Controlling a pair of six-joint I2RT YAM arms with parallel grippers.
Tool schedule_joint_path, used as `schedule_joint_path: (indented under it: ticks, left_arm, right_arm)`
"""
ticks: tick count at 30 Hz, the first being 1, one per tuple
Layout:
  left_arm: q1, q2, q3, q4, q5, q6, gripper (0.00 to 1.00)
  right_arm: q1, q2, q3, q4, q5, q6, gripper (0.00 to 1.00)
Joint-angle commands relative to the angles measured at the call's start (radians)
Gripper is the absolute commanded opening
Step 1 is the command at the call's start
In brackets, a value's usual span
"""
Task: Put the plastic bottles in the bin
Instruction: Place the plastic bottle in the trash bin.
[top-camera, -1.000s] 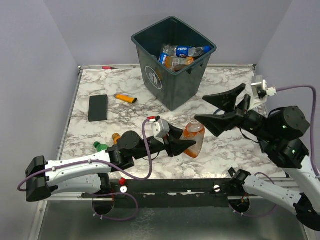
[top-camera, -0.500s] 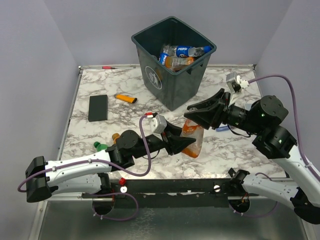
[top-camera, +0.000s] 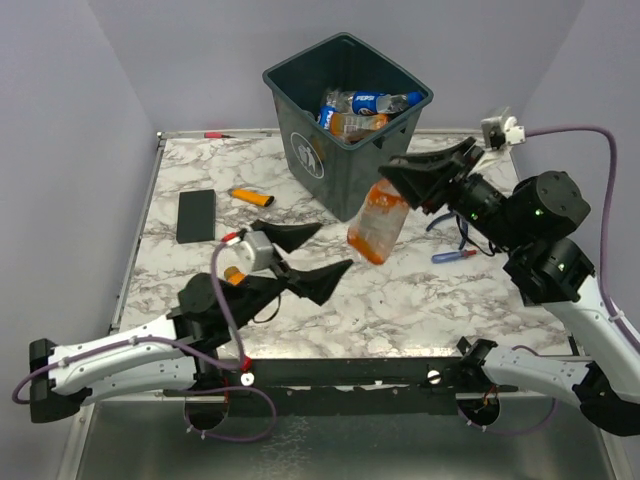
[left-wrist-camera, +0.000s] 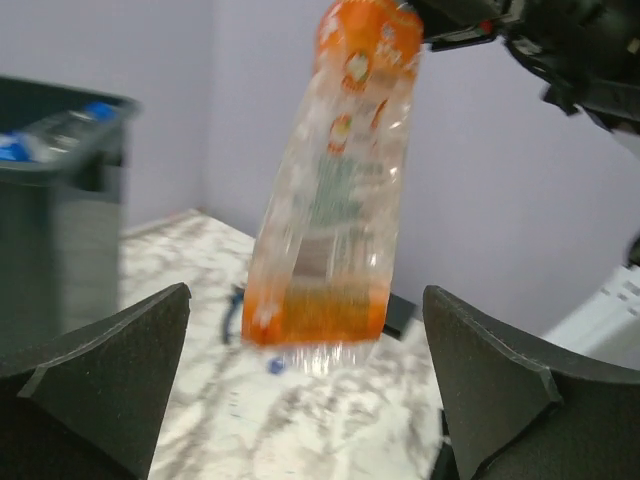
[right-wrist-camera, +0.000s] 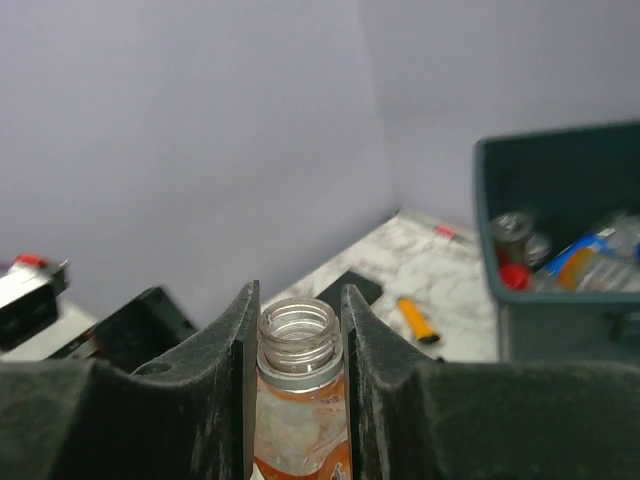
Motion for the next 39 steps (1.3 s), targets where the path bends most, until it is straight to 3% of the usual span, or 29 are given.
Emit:
schedule_joint_path:
  ticks: [1, 6, 9, 13, 23, 28, 30, 31, 33, 35, 39]
  left_arm:
    - [0.001, -0.205, -0.068, -0.088, -0.365, 0.200, 0.99]
    - [0.001, -0.382, -0.175, -0.088, -0.666, 0.323, 0.99]
    - [0.001, -0.466, -0.272, -0.006, -0.754, 0.354, 0.99]
    - [0.001, -0.524, -0.306, 0.025, -0.728, 0.362, 0.99]
    - [0.003, -0.560, -0.288, -0.068, -0.695, 0.319, 0.99]
    - [0.002, -0.550, -0.281, -0.070, -0.691, 0.316, 0.99]
    - [0.002, -0.545, -0.280, -0.072, -0.684, 0.314, 0.99]
    - [0.003, -0.541, -0.279, -0.074, -0.682, 0.313, 0.99]
    - [0.003, -0.530, -0.276, -0.080, -0.680, 0.312, 0.99]
    - [0.002, -0.521, -0.272, -0.083, -0.673, 0.314, 0.99]
    - [0.003, -0.503, -0.268, -0.085, -0.670, 0.313, 0.99]
  right_arm:
    - [0.002, 0.060, 0.077, 0.316, 0.326, -0.138, 0.00]
    - [-0.006, 0.242, 0.139, 0.770, 0.535, -0.403, 0.00]
    - [-0.055, 0.429, 0.293, 0.905, 0.556, -0.513, 0.00]
    - [-0.148, 0.675, 0.525, 0.878, 0.559, -0.477, 0.00]
    - [-0.337, 1.073, 0.808, 0.813, 0.438, -0.046, 0.00]
    - [-0.367, 1.225, 0.953, 0.634, 0.372, 0.080, 0.01]
    - [-0.368, 1.271, 1.004, 0.555, 0.340, 0.091, 0.08]
    - [-0.368, 1.283, 1.010, 0.534, 0.318, 0.095, 0.16]
    - [-0.368, 1.284, 0.990, 0.503, 0.262, 0.105, 0.43]
    - [-0.368, 1.262, 0.953, 0.483, 0.220, 0.114, 0.62]
    - [-0.368, 1.207, 0.910, 0.477, 0.184, 0.123, 0.76]
